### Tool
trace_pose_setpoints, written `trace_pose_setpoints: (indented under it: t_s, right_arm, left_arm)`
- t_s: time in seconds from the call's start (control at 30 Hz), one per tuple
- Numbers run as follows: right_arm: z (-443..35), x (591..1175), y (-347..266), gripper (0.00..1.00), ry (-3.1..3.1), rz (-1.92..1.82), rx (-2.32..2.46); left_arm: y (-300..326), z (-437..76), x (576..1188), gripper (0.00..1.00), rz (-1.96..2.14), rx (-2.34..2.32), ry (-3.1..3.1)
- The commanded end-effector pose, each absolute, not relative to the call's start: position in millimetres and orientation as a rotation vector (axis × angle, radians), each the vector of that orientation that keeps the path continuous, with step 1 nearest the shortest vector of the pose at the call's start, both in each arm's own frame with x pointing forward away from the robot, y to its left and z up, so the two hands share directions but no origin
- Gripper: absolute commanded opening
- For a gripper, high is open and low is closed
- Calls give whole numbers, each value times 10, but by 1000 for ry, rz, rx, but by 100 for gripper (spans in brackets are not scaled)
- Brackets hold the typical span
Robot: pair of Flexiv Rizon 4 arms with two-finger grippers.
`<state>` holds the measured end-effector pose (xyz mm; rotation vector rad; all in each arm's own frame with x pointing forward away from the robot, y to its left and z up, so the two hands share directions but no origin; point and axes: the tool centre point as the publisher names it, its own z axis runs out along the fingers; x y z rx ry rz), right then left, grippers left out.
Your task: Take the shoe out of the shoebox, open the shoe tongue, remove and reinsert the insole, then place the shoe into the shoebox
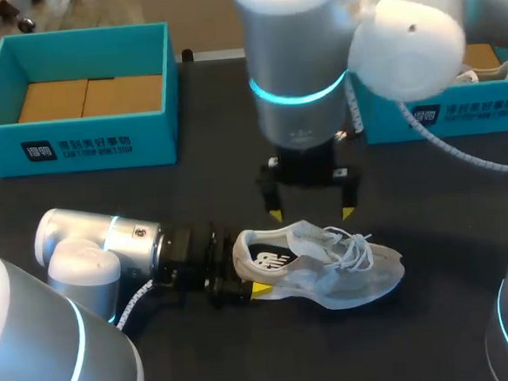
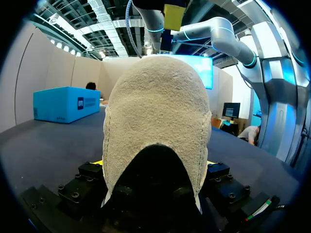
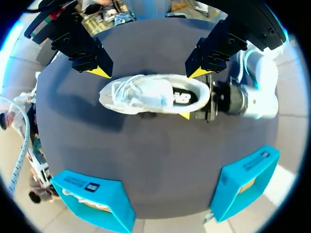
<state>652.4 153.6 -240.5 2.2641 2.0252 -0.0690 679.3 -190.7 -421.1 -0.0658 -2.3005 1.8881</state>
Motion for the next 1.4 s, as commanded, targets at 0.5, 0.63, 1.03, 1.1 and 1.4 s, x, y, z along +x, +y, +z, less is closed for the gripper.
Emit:
trace_pose_setpoints:
  t_s: [0.5,0.63,1.03,1.1,1.4]
  right_arm:
    - [-2834,6448,2031,100,1821,-463,2098]
    - [-2955,6471,1995,100,1797,-496,2101]
    - [-3232,6606,1860,100,1712,-620,2132]
    - [-3268,6633,1823,100,1699,-629,2145]
    - [-3332,6647,1708,100,1667,-652,2165]
  left_arm:
    - [-1920,-4248,6796,0,1886,-66,-2300]
    - [-1920,-4248,6796,0,1886,-66,-2300]
    - [-1920,-4248,6796,0,1886,-66,-2300]
    - [-1920,-4248,6796,0,1886,-66,-2300]
    - [-1920,-4248,6796,0,1886,-66,-2300]
